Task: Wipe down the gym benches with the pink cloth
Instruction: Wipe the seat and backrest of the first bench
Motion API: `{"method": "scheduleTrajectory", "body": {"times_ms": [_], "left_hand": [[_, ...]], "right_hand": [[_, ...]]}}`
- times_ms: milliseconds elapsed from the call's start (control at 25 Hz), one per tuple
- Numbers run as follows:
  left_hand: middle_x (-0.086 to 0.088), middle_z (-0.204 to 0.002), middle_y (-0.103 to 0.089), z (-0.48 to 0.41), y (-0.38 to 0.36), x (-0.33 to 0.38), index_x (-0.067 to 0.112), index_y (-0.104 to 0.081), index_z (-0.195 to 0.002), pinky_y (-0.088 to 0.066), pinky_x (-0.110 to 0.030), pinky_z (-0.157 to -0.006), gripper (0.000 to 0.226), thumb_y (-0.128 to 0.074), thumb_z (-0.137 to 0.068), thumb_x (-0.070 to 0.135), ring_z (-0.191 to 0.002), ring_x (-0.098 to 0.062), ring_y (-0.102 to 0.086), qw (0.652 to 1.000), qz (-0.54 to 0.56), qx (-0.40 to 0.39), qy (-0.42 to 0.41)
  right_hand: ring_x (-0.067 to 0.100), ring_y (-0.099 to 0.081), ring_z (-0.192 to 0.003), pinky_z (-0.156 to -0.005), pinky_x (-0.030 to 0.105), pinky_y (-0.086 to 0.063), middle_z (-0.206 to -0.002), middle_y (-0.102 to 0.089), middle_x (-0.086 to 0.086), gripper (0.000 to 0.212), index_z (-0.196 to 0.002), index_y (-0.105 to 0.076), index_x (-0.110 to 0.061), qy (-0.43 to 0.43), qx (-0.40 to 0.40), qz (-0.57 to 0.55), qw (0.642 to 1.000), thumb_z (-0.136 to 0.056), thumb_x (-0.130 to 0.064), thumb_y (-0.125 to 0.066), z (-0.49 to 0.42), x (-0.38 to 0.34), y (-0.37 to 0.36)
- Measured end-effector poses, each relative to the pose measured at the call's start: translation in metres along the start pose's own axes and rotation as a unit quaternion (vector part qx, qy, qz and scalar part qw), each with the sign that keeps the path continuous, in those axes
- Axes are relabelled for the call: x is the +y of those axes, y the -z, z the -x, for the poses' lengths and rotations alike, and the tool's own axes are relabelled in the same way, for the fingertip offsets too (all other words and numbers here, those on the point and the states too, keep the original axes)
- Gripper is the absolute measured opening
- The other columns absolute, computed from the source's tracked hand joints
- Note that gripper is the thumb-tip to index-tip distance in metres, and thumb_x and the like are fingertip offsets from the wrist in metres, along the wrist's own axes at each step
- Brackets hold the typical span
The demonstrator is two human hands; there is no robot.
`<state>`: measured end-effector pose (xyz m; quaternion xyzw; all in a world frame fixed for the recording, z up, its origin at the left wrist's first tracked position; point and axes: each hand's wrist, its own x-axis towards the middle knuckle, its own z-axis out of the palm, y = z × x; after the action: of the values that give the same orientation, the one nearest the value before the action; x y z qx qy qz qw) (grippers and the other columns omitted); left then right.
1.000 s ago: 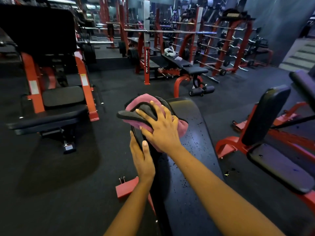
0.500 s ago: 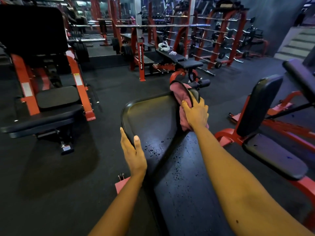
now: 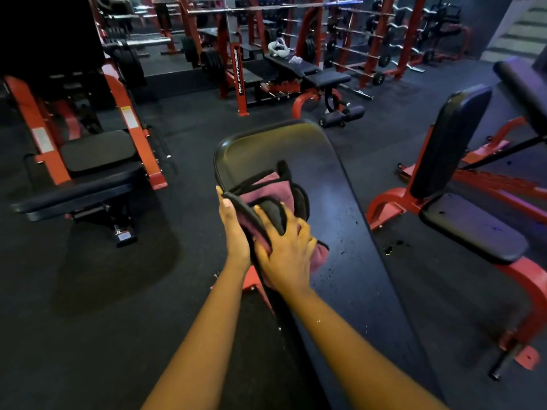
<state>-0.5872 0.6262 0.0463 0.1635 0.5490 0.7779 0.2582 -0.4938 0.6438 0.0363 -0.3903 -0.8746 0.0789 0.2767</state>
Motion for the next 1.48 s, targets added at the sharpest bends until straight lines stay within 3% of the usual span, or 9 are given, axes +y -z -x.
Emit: {"method": "scheduleTrajectory", "body": {"times_ms": [120, 400, 520, 840, 960, 1040, 1200, 1360, 1480], "left_hand": [[-0.003, -0.11, -0.068, 0.04, 0.013, 0.002, 0.014, -0.056, -0.12, -0.051, -0.032, -0.091, 0.071, -0.015, -0.09, 0.063, -0.105, -0.017, -0.064, 0.997, 0.038, -0.016, 0.065], [0.004, -0.142, -0.046, 0.061, 0.001, -0.049, 0.024, -0.041, -0.138, -0.032, -0.034, -0.112, 0.077, -0.033, -0.081, 0.075, -0.13, -0.012, -0.043, 0.999, -0.014, 0.042, 0.028], [0.013, -0.151, -0.017, 0.056, -0.016, -0.051, 0.019, -0.018, -0.148, -0.015, -0.008, -0.108, 0.072, -0.03, -0.086, 0.056, -0.135, 0.004, -0.018, 0.989, -0.072, 0.115, -0.064], [0.002, -0.158, -0.007, 0.059, -0.013, -0.046, 0.026, -0.003, -0.149, -0.011, -0.034, -0.118, 0.071, -0.048, -0.095, 0.034, -0.145, -0.013, -0.009, 0.978, -0.192, 0.077, -0.035], [0.001, -0.157, -0.012, 0.086, 0.004, -0.026, 0.025, -0.009, -0.149, -0.016, -0.032, -0.116, 0.072, -0.055, -0.093, 0.022, -0.144, -0.016, -0.015, 0.974, -0.227, 0.022, 0.016], [-0.001, -0.153, -0.023, 0.106, 0.013, -0.015, 0.019, -0.022, -0.146, -0.019, -0.024, -0.113, 0.064, -0.056, -0.092, 0.017, -0.141, -0.016, -0.023, 0.951, -0.304, -0.008, -0.051], [0.0, -0.149, -0.032, 0.103, -0.007, -0.001, 0.02, -0.035, -0.141, -0.016, -0.028, -0.116, 0.054, -0.046, -0.091, 0.034, -0.139, -0.013, -0.023, 0.789, -0.481, -0.259, -0.282], [-0.007, -0.139, -0.05, 0.028, -0.048, -0.019, 0.02, -0.052, -0.13, -0.033, -0.052, -0.107, 0.054, -0.037, -0.085, 0.046, -0.131, -0.027, -0.044, 0.384, -0.636, -0.459, -0.488], [-0.007, -0.136, -0.054, -0.005, -0.058, -0.034, 0.021, -0.055, -0.129, -0.022, -0.054, -0.105, 0.06, -0.032, -0.084, 0.053, -0.128, -0.03, -0.048, 0.221, -0.665, -0.516, -0.492]], "right_hand": [[0.037, -0.047, -0.12, -0.086, 0.055, -0.047, -0.14, -0.037, 0.006, 0.057, -0.133, -0.036, -0.038, 0.046, 0.005, 0.032, 0.998, -0.08, -0.047, -0.055, 0.03, -0.006, -0.009], [0.033, -0.051, -0.112, -0.077, 0.041, -0.047, -0.138, -0.047, 0.008, 0.055, -0.133, -0.039, -0.039, 0.026, 0.012, 0.014, 0.999, -0.079, -0.054, -0.042, 0.023, 0.025, -0.003], [0.037, -0.051, -0.109, -0.078, 0.043, -0.044, -0.139, -0.046, 0.009, 0.059, -0.131, -0.048, -0.041, -0.085, 0.043, -0.01, 0.995, -0.073, -0.048, -0.05, 0.013, 0.072, 0.001], [0.038, -0.034, -0.126, -0.099, 0.052, -0.033, -0.149, -0.029, 0.01, 0.053, -0.139, -0.036, -0.043, -0.401, 0.041, -0.116, 0.908, -0.089, -0.037, -0.053, 0.013, 0.156, 0.016], [0.04, -0.032, -0.129, -0.102, 0.053, -0.03, -0.149, -0.028, 0.013, 0.051, -0.14, -0.036, -0.039, -0.422, 0.021, -0.174, 0.889, -0.092, -0.035, -0.051, 0.03, 0.162, 0.032], [0.041, -0.033, -0.128, -0.103, 0.051, -0.031, -0.148, -0.03, 0.016, 0.05, -0.14, -0.039, -0.035, -0.41, 0.034, -0.197, 0.89, -0.092, -0.031, -0.052, 0.046, 0.157, 0.038], [0.038, -0.041, -0.124, -0.101, 0.042, -0.034, -0.139, -0.04, 0.02, 0.047, -0.138, -0.046, -0.02, -0.419, 0.154, -0.273, 0.852, -0.092, -0.026, -0.055, 0.064, 0.145, 0.048], [0.035, -0.042, -0.123, -0.102, 0.042, -0.036, -0.137, -0.042, 0.016, 0.047, -0.138, -0.045, -0.02, -0.519, 0.233, -0.276, 0.775, -0.093, -0.031, -0.052, 0.085, 0.155, 0.049], [0.038, -0.041, -0.124, -0.103, 0.048, -0.035, -0.14, -0.04, 0.016, 0.051, -0.14, -0.041, -0.026, -0.559, 0.212, -0.228, 0.768, -0.092, -0.035, -0.052, 0.082, 0.152, 0.038]]}}
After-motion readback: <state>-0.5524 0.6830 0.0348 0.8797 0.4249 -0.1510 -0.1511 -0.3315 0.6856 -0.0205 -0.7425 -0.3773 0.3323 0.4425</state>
